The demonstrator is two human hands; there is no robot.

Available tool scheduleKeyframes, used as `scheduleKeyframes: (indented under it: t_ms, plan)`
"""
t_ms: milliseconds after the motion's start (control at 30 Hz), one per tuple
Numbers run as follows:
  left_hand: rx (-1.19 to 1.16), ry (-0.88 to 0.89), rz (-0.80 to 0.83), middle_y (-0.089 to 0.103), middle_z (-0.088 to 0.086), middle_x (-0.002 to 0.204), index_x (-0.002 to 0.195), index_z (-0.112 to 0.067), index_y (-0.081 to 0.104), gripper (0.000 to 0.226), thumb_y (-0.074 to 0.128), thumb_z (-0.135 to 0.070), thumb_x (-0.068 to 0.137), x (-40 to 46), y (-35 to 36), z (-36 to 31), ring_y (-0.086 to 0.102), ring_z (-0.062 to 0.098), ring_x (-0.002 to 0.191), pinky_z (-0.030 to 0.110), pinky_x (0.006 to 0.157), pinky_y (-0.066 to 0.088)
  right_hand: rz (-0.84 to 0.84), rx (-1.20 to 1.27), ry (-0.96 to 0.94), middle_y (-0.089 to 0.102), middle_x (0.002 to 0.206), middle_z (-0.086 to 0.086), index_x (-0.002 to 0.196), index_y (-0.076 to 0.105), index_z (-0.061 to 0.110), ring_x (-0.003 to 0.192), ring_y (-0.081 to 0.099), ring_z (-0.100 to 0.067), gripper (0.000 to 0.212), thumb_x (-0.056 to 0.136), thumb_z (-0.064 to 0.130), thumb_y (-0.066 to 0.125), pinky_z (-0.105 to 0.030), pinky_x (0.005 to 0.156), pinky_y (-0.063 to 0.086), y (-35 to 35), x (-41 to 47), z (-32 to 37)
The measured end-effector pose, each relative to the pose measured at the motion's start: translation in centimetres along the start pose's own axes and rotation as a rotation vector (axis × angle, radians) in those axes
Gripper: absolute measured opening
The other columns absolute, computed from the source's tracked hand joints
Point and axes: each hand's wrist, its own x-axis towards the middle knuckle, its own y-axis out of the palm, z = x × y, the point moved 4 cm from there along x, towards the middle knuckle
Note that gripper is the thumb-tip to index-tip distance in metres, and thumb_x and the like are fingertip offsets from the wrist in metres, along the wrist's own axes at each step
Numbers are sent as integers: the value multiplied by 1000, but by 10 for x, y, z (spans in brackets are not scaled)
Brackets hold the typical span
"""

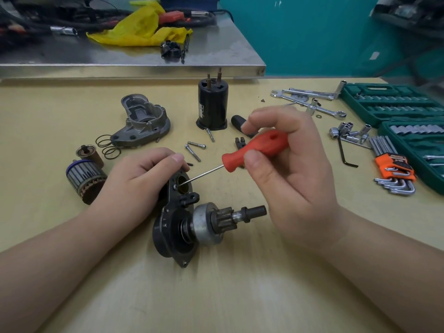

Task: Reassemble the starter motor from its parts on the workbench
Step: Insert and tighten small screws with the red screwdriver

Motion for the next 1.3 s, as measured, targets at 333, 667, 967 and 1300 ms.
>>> scheduleKeyframes:
  t_ms: [333, 667, 967, 1300]
  plan:
    - [15, -5, -8, 73, 1, 84, 92, -26, 80, 27, 60, -34, 109, 0, -1, 2, 66, 17, 83, 32, 74, 48, 34, 50, 85, 57, 124, 0, 148, 47, 23, 97, 59, -34, 46, 103, 16, 52, -55, 77, 54, 0, 4, -5]
    - [17, 6, -3, 72, 3, 84, 92, -28, 79, 27, 60, -38, 108, 0, 0, 1, 66, 17, 81, 31, 72, 48, -28, 51, 100, 65, 104, 14, 142, 51, 20, 81, 64, -9, 41, 106, 36, 61, -24, 72, 51, 1, 8, 0]
    - [-10, 13, 1, 73, 1, 82, 91, -26, 80, 28, 60, -40, 105, 0, 0, 1, 65, 8, 74, 14, 64, 46, -27, 77, 61, 66, 103, -3, 145, 47, 15, 81, 67, -9, 41, 106, 20, 60, -27, 71, 53, 1, 5, 3]
    - [-26, 3, -2, 72, 2, 81, 92, -27, 80, 32, 57, -48, 99, 0, 0, 2, 63, 4, 73, 20, 67, 48, -26, 145, 68, 67, 118, -5, 154, 40, 10, 85, 65, -23, 49, 107, 14, 51, -27, 73, 52, 1, 3, 1]
